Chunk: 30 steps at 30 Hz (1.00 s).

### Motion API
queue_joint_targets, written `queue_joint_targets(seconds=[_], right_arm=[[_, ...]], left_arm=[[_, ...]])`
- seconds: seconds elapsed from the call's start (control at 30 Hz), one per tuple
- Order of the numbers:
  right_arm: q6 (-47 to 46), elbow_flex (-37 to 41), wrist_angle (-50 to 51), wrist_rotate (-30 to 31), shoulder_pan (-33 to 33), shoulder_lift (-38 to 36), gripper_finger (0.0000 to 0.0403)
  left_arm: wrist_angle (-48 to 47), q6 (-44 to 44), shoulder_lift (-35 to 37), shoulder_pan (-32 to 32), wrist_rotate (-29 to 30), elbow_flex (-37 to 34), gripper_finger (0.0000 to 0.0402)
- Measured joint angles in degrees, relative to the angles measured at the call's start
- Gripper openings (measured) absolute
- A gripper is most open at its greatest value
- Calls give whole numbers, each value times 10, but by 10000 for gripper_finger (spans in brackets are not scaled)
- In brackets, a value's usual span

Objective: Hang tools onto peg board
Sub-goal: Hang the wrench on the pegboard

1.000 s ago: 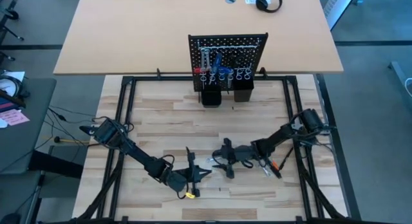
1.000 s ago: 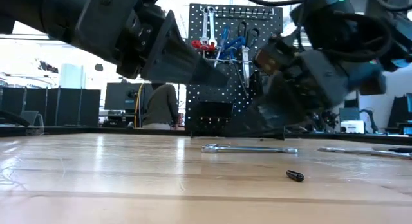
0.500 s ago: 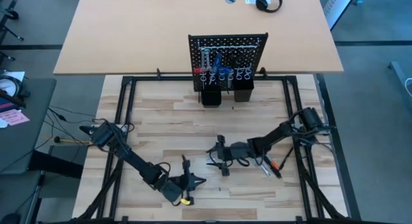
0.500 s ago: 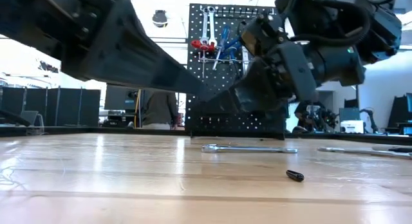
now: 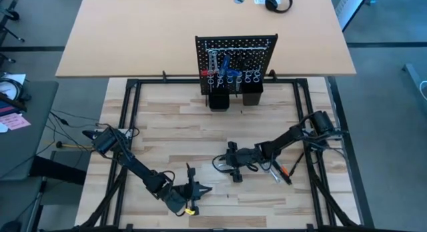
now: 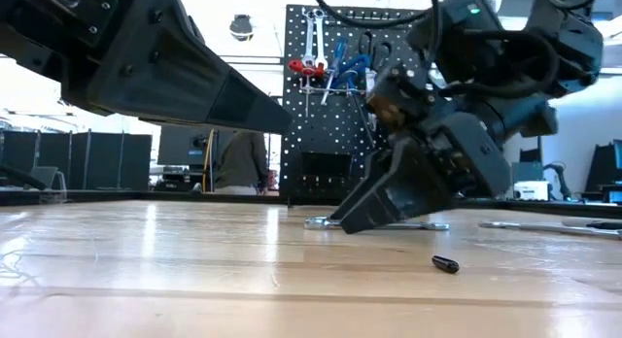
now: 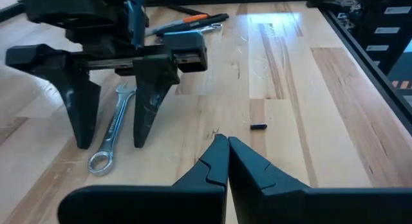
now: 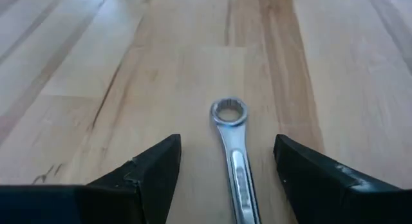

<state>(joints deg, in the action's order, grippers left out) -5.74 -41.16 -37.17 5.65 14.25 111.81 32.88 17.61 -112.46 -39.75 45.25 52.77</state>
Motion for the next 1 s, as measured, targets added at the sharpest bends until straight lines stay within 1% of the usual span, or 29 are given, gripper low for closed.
queue_joint_targets(seconds=[0.07, 0.23, 0.3, 0.37, 0.5, 0.57, 0.63, 0.77, 0.87, 0.93, 1.0], right_arm=[[-15, 14, -5, 13, 5, 0, 259], [-55, 56, -15, 70, 17, -3, 246], [-65, 69, -15, 80, 19, -3, 238], [-73, 73, -34, 89, 19, 14, 226], [-74, 67, -129, 110, 24, 78, 184], [-74, 61, -182, 113, 27, 108, 154], [-77, 57, -203, 112, 26, 120, 120], [-118, 57, -199, 92, 17, 114, 48], [-131, 56, -168, 81, 12, 98, 43], [-131, 54, -126, 78, 12, 79, 43], [-127, 53, -76, 79, 13, 51, 43]], left_arm=[[0, -6, 0, 1, 1, 0, 1], [1, -20, 0, 6, 3, 0, 1], [1, -25, 0, 10, 2, 0, 1], [2, -32, 0, 14, 3, 0, 1], [2, -39, 0, 25, 3, 0, 1], [3, -39, 0, 29, 3, 0, 1], [0, -41, 0, 33, 3, 0, 1], [1, -57, 0, 35, 3, 0, 1], [4, -70, 0, 36, 3, 0, 1], [8, -75, 0, 36, 5, 0, 1], [8, -75, 0, 36, 23, 0, 1]])
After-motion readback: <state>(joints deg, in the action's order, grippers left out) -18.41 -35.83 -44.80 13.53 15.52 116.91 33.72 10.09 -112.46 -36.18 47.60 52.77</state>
